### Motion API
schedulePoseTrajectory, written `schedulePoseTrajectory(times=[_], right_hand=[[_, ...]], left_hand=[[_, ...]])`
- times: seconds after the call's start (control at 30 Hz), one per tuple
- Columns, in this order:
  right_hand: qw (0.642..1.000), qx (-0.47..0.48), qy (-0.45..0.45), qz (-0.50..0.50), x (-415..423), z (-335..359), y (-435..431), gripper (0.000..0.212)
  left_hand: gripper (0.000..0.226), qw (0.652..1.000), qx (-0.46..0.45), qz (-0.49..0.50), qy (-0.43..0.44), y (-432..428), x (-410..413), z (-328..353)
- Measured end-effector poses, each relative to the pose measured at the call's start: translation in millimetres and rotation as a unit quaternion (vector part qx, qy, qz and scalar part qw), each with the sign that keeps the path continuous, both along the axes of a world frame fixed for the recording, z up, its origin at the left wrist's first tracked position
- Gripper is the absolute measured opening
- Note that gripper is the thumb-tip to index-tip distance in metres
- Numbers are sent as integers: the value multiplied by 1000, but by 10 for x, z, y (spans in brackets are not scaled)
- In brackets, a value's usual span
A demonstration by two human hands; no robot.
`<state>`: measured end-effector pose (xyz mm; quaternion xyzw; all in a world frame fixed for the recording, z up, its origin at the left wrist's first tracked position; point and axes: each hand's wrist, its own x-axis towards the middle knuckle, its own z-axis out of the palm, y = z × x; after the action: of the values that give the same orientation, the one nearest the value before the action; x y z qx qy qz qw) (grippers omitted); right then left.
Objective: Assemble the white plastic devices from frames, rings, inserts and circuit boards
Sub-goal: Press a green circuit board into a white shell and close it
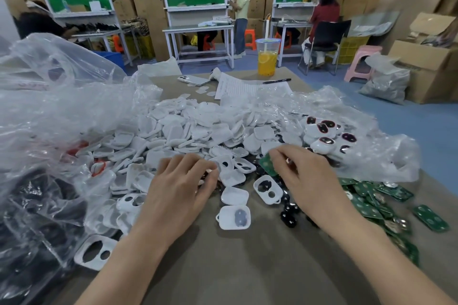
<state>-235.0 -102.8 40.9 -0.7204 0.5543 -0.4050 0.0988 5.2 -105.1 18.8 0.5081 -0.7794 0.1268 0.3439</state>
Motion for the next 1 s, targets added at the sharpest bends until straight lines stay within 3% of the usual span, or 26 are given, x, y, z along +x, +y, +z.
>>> schedulePoseTrajectory(times=[0.07,0.13,0.2,0.27,0.4,0.57,0.77,1.0], right_hand=[[986,71,-142,56,148,8,-76,25],[943,131,-283,113,259,8,-129,25],[915,157,-342,143,312,-11,-160,24],[912,161,-346,153,322,-40,-178,20],[895,187,-372,162,327,-86,-187,15],[880,215,-389,167,346,-57,-140,19],[873,194,-396,207,336,-30,-98,22],[891,191,-358,203,335,-24,-112,16]], left_hand=[[27,999,-29,-4,35,15,-19,25],[29,998,-18,-19,62,33,-56,42],[34,995,12,-40,87,45,-113,55],[34,991,41,-59,117,60,-172,53],[9,976,67,-87,186,102,-257,39],[13,957,131,-99,237,152,-270,44],[20,954,135,-104,248,167,-291,41],[19,939,147,-110,292,125,-277,49]])
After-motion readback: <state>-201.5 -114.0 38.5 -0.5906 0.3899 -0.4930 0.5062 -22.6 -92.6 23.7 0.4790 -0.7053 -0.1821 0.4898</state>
